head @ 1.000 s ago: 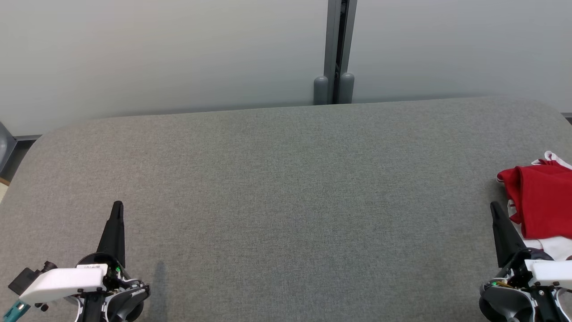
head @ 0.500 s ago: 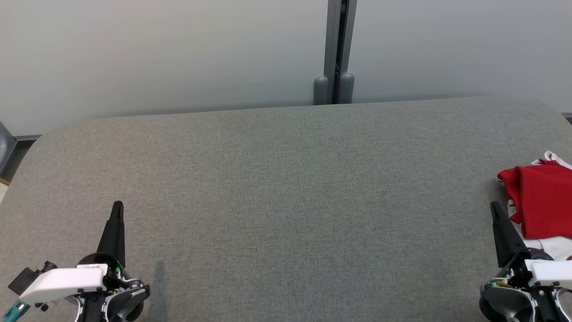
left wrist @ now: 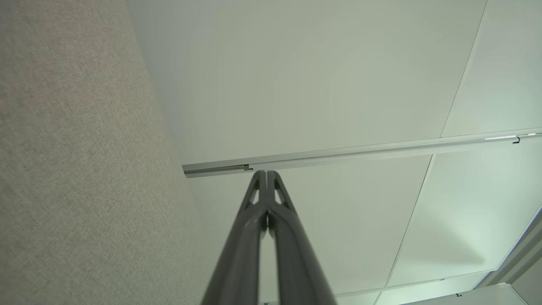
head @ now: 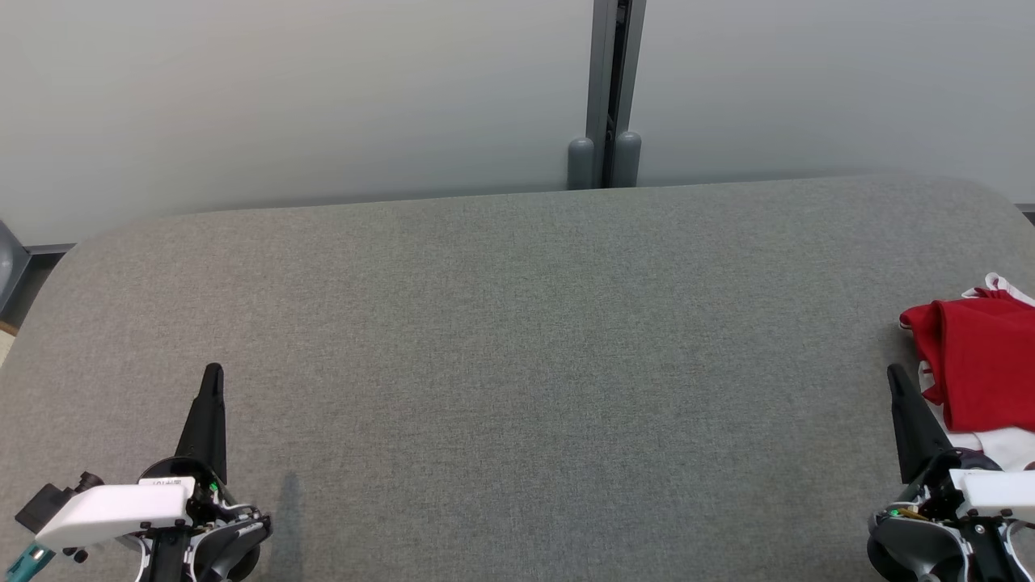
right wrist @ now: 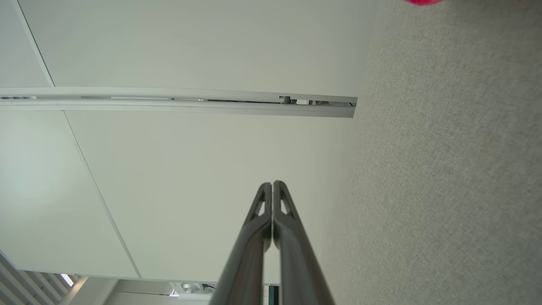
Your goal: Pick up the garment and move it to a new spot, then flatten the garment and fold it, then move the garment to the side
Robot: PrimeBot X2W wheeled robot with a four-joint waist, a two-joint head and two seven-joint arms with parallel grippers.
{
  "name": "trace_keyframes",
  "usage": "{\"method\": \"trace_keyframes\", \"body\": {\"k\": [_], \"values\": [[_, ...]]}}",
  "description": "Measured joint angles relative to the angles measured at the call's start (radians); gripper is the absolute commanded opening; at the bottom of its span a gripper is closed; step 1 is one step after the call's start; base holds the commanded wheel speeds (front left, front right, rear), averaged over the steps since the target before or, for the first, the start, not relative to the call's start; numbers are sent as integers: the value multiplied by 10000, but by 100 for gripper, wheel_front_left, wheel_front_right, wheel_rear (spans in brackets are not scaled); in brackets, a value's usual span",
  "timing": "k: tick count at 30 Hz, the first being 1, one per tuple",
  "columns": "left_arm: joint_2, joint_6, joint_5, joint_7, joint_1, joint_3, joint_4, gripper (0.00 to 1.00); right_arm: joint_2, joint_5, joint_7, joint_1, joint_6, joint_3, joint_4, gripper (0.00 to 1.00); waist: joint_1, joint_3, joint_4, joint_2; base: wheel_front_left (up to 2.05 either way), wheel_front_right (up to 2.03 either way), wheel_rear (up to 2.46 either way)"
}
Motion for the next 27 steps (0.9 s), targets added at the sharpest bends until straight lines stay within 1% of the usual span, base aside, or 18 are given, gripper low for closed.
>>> {"method": "trace_keyframes", "body": {"k": [27], "values": [[0,0,-2,0,0,0,0,0,0,0,0,0,0,0,-2,0,0,0,0,0,0,0,0]]}}
